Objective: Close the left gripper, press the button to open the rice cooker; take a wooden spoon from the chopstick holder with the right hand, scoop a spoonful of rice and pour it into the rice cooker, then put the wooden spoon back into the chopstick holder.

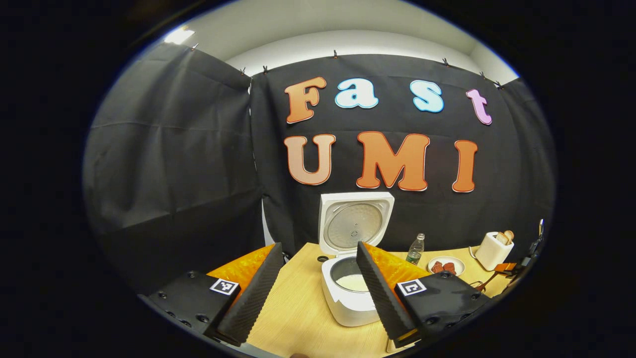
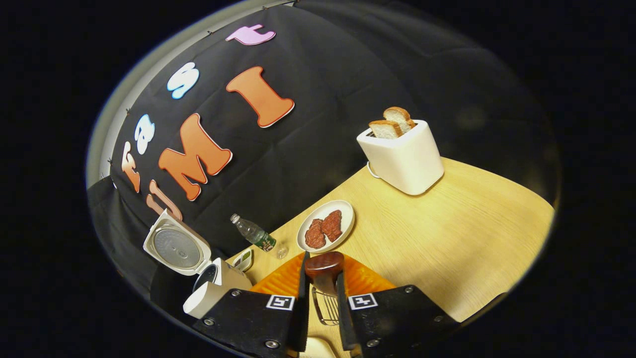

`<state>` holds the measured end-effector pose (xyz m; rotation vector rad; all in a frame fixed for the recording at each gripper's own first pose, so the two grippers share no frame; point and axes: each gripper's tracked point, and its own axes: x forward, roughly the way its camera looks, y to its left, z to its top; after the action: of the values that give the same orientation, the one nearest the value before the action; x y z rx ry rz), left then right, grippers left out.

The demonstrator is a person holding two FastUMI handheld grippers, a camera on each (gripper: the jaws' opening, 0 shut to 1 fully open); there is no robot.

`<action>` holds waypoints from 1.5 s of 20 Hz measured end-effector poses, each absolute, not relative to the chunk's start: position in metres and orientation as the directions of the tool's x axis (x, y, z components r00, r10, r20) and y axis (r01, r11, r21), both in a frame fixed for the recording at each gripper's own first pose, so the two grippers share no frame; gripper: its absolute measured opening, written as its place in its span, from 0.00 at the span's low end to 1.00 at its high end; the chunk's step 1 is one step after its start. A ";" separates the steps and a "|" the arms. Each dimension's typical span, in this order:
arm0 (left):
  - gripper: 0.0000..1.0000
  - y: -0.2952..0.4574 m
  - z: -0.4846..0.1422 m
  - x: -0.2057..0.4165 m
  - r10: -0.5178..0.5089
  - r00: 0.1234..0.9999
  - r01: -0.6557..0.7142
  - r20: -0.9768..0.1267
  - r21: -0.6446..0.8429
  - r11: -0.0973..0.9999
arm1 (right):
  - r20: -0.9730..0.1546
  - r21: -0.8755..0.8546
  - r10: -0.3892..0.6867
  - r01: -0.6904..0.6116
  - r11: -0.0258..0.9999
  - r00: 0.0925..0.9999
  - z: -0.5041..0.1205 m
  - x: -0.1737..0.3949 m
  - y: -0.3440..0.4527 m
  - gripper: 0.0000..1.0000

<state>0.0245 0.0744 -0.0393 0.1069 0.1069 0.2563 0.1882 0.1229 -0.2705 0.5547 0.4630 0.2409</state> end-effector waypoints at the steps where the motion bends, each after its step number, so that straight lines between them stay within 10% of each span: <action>1: 1.00 0.072 -0.041 0.025 0.254 0.962 -0.242 -0.099 0.113 0.964 | -0.364 0.547 0.335 -0.092 0.832 0.869 -0.273 0.188 0.119 0.27; 3: 1.00 0.069 -0.041 0.025 0.249 0.963 -0.239 -0.104 0.099 0.966 | -0.381 0.527 0.332 -0.092 0.845 0.863 -0.275 0.183 0.113 0.21; 4: 1.00 0.067 -0.042 0.025 0.248 0.963 -0.239 -0.105 0.096 0.966 | -0.383 0.510 0.327 -0.097 0.855 0.864 -0.274 0.180 0.109 0.51; 8: 1.00 0.061 -0.044 0.025 0.257 0.960 -0.247 -0.111 0.091 0.965 | -0.364 0.401 0.299 -0.141 0.905 0.882 -0.255 0.172 0.096 0.93; 18: 1.00 0.050 -0.011 0.065 0.244 0.967 -0.234 -0.078 0.120 0.965 | -0.251 0.253 0.259 -0.195 0.948 0.933 -0.179 0.145 0.092 0.95; 30: 1.00 0.032 0.097 0.251 0.047 0.998 -0.046 -0.032 0.031 0.998 | -0.234 0.274 0.210 -0.143 0.951 0.949 -0.164 0.113 0.110 0.95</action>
<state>0.2508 0.0317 0.0974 0.0303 0.0329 0.0469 0.1135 0.1098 -0.1638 0.2572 0.2641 0.1817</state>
